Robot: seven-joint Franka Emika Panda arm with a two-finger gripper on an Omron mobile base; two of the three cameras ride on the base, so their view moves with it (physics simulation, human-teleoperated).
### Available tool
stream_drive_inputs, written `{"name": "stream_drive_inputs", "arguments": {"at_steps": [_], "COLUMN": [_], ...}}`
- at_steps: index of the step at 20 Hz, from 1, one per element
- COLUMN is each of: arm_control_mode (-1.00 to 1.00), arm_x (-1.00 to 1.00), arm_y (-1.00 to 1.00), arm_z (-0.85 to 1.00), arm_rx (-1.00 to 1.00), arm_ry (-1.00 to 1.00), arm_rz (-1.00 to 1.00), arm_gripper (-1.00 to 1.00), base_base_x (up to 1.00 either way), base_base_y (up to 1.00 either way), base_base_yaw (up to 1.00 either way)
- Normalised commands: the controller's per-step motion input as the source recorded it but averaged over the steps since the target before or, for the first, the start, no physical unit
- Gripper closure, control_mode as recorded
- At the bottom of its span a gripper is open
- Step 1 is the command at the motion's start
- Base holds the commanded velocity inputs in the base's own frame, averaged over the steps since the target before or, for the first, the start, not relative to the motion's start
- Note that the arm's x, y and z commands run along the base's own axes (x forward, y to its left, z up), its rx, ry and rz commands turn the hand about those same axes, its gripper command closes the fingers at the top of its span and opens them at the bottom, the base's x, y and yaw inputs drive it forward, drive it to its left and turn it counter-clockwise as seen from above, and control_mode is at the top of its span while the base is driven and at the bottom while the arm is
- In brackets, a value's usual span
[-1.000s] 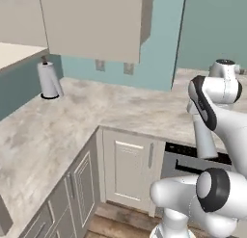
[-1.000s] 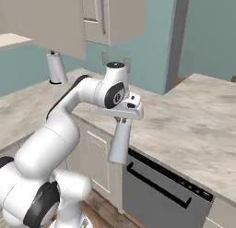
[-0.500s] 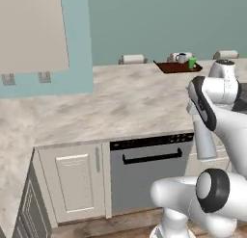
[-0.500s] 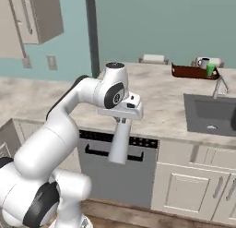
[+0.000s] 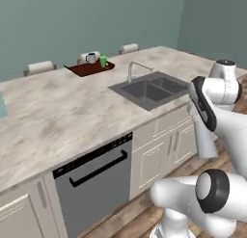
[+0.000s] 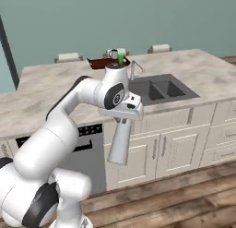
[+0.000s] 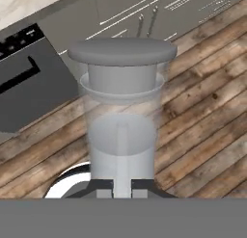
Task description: There is a tray on the dining counter. Grab the cup, mug, and pitcher and place them on the tray. The pitcher may be placed next to the tray if it cannot fit the tray.
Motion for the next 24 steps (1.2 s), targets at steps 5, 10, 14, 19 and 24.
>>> {"name": "stream_drive_inputs", "arguments": {"at_steps": [5, 10, 14, 19, 24], "arm_control_mode": [1.00, 1.00, 1.00, 1.00, 1.00], "arm_x": [0.00, 0.00, 0.00, 0.00, 0.00], "arm_y": [0.00, 0.00, 0.00, 0.00, 0.00], "arm_z": [0.00, 0.00, 0.00, 0.00, 0.00], "arm_rx": [0.00, 0.00, 0.00, 0.00, 0.00], "arm_ry": [0.00, 0.00, 0.00, 0.00, 0.00], "arm_rz": [0.00, 0.00, 0.00, 0.00, 0.00], "arm_gripper": [1.00, 1.00, 1.00, 1.00, 1.00], "base_base_x": [0.03, 0.24, 0.44, 0.55, 0.73], "base_base_y": [-0.24, -0.15, -0.02, 0.00, 0.05], "base_base_yaw": [-0.70, -0.68, -0.65, -0.62, -0.52]}}
